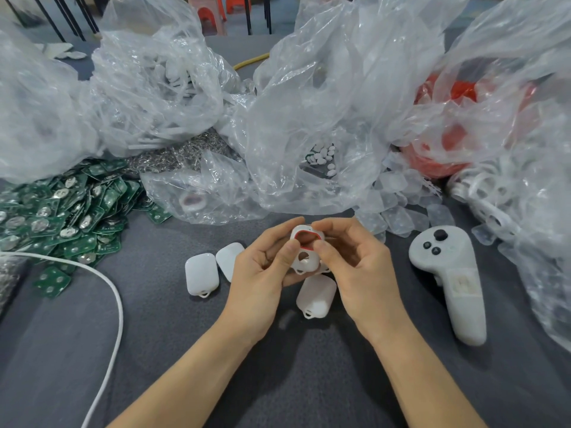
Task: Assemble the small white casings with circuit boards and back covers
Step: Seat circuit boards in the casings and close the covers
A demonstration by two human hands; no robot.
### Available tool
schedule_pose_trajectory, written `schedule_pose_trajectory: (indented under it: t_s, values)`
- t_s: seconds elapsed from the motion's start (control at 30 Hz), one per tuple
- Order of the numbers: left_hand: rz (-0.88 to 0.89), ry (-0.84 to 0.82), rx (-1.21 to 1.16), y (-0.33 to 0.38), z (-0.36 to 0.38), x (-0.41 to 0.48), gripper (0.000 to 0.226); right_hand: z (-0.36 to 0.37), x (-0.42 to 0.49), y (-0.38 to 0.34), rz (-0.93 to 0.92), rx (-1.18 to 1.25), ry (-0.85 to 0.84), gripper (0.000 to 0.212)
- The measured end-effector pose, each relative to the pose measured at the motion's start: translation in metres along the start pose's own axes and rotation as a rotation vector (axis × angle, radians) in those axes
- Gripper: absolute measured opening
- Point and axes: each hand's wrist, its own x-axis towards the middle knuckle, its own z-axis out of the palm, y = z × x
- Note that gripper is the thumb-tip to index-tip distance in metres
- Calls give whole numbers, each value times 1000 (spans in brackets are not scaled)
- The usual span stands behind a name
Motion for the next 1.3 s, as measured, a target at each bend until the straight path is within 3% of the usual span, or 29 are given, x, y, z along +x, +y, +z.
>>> schedule_pose_trajectory:
  t_s: [0.3, 0.63, 1.0, 1.1, 1.2, 1.3]
  values:
    - [-15, -46, 134, -1, 2, -2, 26, -1, 1, 5, 21, 22, 102, 11]
    - [29, -13, 116, 1, 2, -2, 25, -5, 3, 2, 162, 193, 16, 13]
    - [167, -48, 399, -1, 8, -6, 52, -11, 5, -3, 168, -16, 84, 4]
    - [216, -64, 610, -4, 7, -5, 62, -8, 2, -3, 130, -147, 68, 4]
    - [364, -10, 827, -7, 5, -5, 56, -2, -4, -11, 108, -244, 19, 7]
    - [375, 69, 781, -10, 4, -7, 29, -17, -11, -42, 59, -309, 50, 8]
